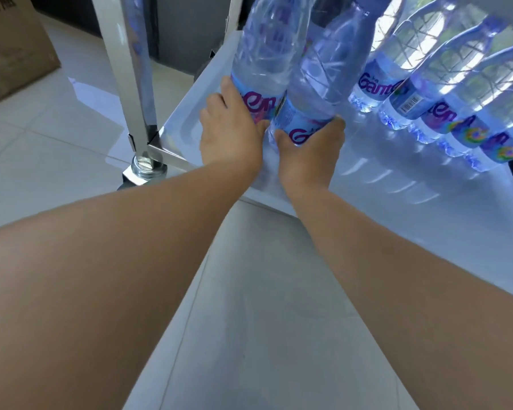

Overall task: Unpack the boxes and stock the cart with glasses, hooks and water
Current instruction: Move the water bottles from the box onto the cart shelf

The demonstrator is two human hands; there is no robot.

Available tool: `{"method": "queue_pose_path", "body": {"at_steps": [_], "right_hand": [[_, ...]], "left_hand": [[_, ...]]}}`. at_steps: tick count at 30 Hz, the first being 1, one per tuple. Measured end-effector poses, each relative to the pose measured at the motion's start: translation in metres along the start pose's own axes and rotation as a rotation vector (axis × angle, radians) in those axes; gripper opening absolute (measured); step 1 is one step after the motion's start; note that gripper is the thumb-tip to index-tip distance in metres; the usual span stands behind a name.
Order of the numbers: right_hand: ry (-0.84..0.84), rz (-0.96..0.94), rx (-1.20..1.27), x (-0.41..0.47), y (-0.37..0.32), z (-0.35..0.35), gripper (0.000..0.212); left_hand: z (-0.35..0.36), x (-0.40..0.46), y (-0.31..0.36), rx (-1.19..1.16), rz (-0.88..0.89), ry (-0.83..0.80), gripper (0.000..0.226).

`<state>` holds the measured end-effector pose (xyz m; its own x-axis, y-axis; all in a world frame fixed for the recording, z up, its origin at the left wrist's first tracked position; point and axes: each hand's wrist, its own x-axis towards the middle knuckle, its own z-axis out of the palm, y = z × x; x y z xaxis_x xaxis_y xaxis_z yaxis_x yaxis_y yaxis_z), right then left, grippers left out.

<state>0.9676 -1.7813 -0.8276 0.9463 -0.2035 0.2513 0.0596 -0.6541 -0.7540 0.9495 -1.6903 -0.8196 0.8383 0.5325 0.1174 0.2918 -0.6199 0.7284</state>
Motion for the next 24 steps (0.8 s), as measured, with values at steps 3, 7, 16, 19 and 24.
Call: {"method": "queue_pose_path", "body": {"at_steps": [3, 7, 16, 19, 24], "right_hand": [[0.026, 0.019, -0.024, 0.023, 0.001, 0.012, 0.074], [0.052, -0.004, -0.056, 0.045, 0.004, 0.027, 0.071], [0.054, 0.030, -0.092, 0.084, -0.001, 0.046, 0.072], [0.056, 0.051, -0.100, 0.094, -0.004, 0.052, 0.071], [0.050, 0.071, -0.104, 0.103, -0.008, 0.056, 0.072]], "left_hand": [[0.013, 0.017, 0.005, 0.007, 0.005, 0.021, 0.066], [0.029, 0.041, 0.001, 0.021, 0.036, 0.057, 0.062], [0.051, 0.074, 0.017, 0.084, 0.028, 0.072, 0.070], [0.054, 0.086, 0.022, 0.091, 0.034, 0.041, 0.073], [0.061, 0.105, 0.024, 0.108, 0.012, 0.076, 0.057]]}}
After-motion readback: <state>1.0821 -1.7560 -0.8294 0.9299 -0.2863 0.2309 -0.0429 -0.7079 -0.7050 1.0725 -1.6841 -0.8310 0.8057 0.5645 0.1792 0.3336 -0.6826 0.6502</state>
